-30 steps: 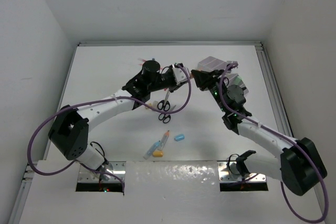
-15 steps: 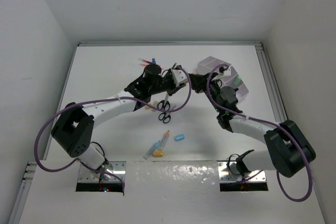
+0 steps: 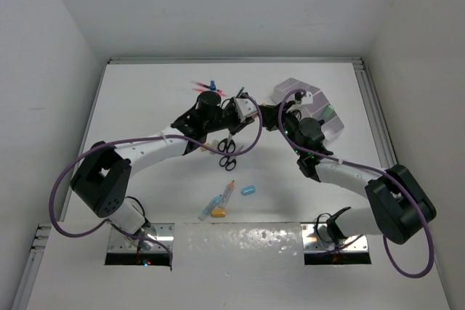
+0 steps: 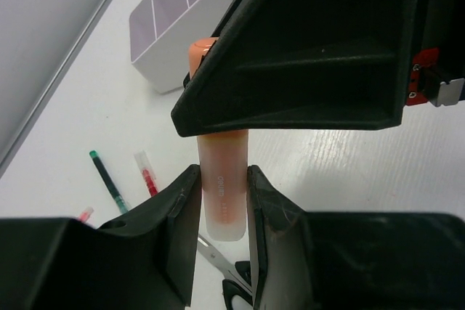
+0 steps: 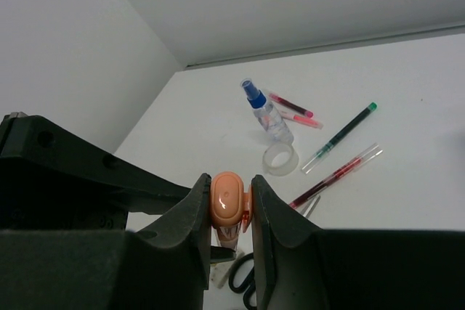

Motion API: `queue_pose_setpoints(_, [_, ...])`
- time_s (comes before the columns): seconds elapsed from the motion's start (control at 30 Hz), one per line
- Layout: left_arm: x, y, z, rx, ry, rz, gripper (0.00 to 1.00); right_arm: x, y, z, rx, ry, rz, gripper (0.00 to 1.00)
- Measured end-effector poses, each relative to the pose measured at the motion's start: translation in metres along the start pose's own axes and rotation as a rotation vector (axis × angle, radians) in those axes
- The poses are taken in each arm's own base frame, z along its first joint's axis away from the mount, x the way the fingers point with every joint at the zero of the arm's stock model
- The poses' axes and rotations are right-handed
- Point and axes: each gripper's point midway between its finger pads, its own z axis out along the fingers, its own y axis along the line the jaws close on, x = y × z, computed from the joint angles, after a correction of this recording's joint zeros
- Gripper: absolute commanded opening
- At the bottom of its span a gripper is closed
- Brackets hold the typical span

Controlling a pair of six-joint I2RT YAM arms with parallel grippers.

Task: Sort the stationery into containers
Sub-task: Place the pen in the storage box.

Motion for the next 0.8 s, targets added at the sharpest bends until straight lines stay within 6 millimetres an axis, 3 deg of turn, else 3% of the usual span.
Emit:
queue_pose_setpoints(0.2, [0.007,-0.007,-0.004,0.029,0.002,-0.050,0.00,0.003,0.005,0.001,0.007,0.062,-0.024,0.00])
queue_pose_setpoints(0.33, [0.000,-0.009,-0.011,0.036,-0.021,-0.101,0.00,-0.001,0.013,0.001,-0.014,0.082,-0.036,0.00])
queue_pose_setpoints(0.47, [-0.004,-0.013,-0.015,0.046,-0.033,-0.132,0.15,-0.004,0.018,-0.001,-0.031,0.088,-0.035,0.00])
queue_pose_setpoints(0.6, [-0.005,-0.018,-0.016,0.073,-0.043,-0.133,0.42,0.000,0.017,-0.004,-0.030,0.113,-0.024,0.00])
queue_pose_setpoints(0.7, [-0.023,-0.031,-0.020,0.135,-0.097,-0.114,0.49,0.011,0.005,-0.007,0.006,0.161,-0.020,0.00])
queue_pose_setpoints(0.8, [-0.059,-0.039,-0.026,0.179,-0.216,-0.051,0.56,0.029,-0.008,-0.012,0.046,0.237,-0.013,0.00])
